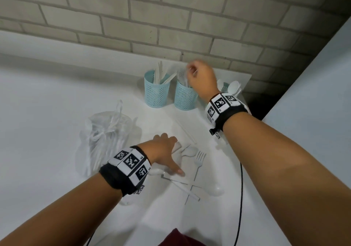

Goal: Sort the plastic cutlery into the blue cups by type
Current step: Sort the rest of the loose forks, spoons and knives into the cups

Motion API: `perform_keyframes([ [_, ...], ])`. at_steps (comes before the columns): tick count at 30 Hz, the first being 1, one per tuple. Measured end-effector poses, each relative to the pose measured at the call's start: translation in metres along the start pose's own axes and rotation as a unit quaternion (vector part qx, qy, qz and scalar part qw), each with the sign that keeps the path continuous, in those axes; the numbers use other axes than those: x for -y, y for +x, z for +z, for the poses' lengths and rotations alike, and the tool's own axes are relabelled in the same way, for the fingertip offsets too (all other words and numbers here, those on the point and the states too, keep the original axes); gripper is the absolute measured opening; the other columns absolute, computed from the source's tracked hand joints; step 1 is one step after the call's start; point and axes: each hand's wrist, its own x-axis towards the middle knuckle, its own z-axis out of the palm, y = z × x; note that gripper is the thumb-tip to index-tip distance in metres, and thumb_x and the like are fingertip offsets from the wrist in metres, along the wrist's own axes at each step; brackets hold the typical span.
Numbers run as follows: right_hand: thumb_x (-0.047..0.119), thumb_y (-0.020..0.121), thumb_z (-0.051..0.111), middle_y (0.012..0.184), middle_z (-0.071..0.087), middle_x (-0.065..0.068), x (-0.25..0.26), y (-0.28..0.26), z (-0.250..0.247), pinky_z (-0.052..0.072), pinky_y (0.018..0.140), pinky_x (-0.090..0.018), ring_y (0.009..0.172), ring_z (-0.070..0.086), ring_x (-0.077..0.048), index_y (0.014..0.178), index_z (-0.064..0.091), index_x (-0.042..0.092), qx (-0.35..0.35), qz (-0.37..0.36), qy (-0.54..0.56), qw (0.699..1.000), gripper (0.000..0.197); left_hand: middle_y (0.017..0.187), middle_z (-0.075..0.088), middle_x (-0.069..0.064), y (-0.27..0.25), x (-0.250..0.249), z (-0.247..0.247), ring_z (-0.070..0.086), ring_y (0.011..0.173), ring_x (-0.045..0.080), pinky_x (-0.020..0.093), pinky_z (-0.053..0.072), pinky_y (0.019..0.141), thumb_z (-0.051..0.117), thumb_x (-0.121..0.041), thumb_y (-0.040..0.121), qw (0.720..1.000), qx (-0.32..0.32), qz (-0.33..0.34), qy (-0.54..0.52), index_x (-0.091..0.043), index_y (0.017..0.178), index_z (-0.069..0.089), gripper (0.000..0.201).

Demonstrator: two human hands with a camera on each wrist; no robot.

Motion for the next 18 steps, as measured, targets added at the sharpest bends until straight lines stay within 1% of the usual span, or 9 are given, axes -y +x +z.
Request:
perform_keyframes([
  [2, 0.014, 0.086, 0.060, 0.086, 0.063, -0.001, 0.004, -0.019, 0.001, 0.049, 0.075, -0.033, 0.078, 0.057, -0.016, 0.092, 0.066, 0.008, 0.185, -0.008, -0.033, 0.982, 0.011, 0.137, 0.031, 0.006, -0.002, 0.000, 0.003, 0.028, 0.131, 0.025, 0.043, 0.038, 0.104, 0.076, -0.055, 0.066, 1.000, -0.002, -0.001, 0.029, -0.017, 0.144, 0.023, 0.101],
  [4, 0.025, 0.085, 0.066, 0.090, 0.059, 0.000, 0.002, -0.039, 0.009, 0.044, 0.075, -0.029, 0.081, 0.055, -0.016, 0.100, 0.065, 0.005, 0.374, 0.021, -0.123, 0.919, 0.025, 0.136, 0.031, 0.008, -0.005, 0.001, 0.005, 0.028, 0.130, 0.027, 0.043, 0.039, 0.103, 0.077, -0.054, 0.065, 0.999, -0.004, -0.006, 0.038, -0.016, 0.142, 0.026, 0.100],
  [5, 0.031, 0.084, 0.067, 0.093, 0.060, -0.003, -0.002, -0.049, 0.014, 0.044, 0.075, -0.029, 0.084, 0.056, -0.019, 0.102, 0.063, 0.003, 0.416, 0.036, -0.163, 0.894, 0.034, 0.136, 0.031, 0.008, -0.006, 0.002, 0.006, 0.028, 0.130, 0.027, 0.043, 0.038, 0.103, 0.077, -0.055, 0.065, 0.999, -0.002, -0.009, 0.037, -0.016, 0.142, 0.026, 0.100],
  [7, 0.036, 0.081, 0.069, 0.088, 0.062, -0.011, -0.013, -0.065, 0.027, 0.045, 0.072, -0.032, 0.080, 0.058, -0.026, 0.090, 0.063, -0.001, 0.426, 0.063, -0.192, 0.882, 0.039, 0.137, 0.031, 0.008, -0.010, 0.003, 0.008, 0.028, 0.131, 0.027, 0.044, 0.038, 0.103, 0.076, -0.058, 0.063, 0.999, 0.001, -0.013, 0.035, -0.017, 0.142, 0.025, 0.103],
  [9, 0.033, 0.080, 0.071, 0.077, 0.059, -0.010, -0.019, -0.076, 0.035, 0.045, 0.067, -0.031, 0.071, 0.055, -0.025, 0.074, 0.058, 0.002, 0.405, 0.087, -0.199, 0.888, 0.034, 0.137, 0.030, 0.008, -0.013, 0.003, 0.011, 0.027, 0.131, 0.027, 0.045, 0.038, 0.104, 0.075, -0.061, 0.062, 0.999, 0.001, -0.012, 0.035, -0.018, 0.143, 0.023, 0.106],
  [12, 0.024, 0.083, 0.069, 0.101, 0.066, -0.012, -0.022, -0.082, 0.036, 0.052, 0.085, -0.033, 0.096, 0.062, -0.026, 0.098, 0.065, -0.002, 0.394, 0.110, -0.212, 0.888, 0.031, 0.139, 0.029, 0.007, -0.019, -0.001, 0.020, 0.027, 0.131, 0.026, 0.046, 0.037, 0.105, 0.072, -0.069, 0.059, 0.999, -0.012, -0.004, 0.039, -0.018, 0.145, 0.018, 0.113],
  [13, 0.021, 0.081, 0.070, 0.102, 0.067, -0.013, -0.023, -0.082, 0.035, 0.053, 0.084, -0.033, 0.097, 0.063, -0.027, 0.098, 0.066, -0.003, 0.390, 0.118, -0.210, 0.889, 0.029, 0.139, 0.028, 0.006, -0.020, -0.004, 0.024, 0.026, 0.131, 0.026, 0.046, 0.036, 0.105, 0.069, -0.073, 0.058, 0.999, -0.018, 0.001, 0.045, -0.019, 0.146, 0.016, 0.116],
  [16, 0.012, 0.071, 0.071, 0.087, 0.068, -0.013, -0.027, -0.086, 0.031, 0.051, 0.066, -0.029, 0.083, 0.065, -0.027, 0.079, 0.064, 0.001, 0.380, 0.149, -0.199, 0.891, 0.015, 0.142, 0.023, 0.002, -0.024, -0.015, 0.036, 0.022, 0.133, 0.026, 0.048, 0.031, 0.106, 0.061, -0.082, 0.056, 0.998, -0.019, 0.018, 0.062, -0.022, 0.148, 0.006, 0.123],
  [18, 0.015, 0.070, 0.070, 0.086, 0.068, -0.012, -0.031, -0.090, 0.028, 0.049, 0.065, -0.028, 0.082, 0.066, -0.027, 0.078, 0.064, 0.005, 0.380, 0.159, -0.202, 0.888, 0.014, 0.146, 0.016, 0.000, -0.025, -0.022, 0.042, 0.016, 0.137, 0.026, 0.051, 0.028, 0.108, 0.058, -0.084, 0.055, 0.997, -0.011, 0.013, 0.070, -0.020, 0.149, -0.003, 0.129],
])
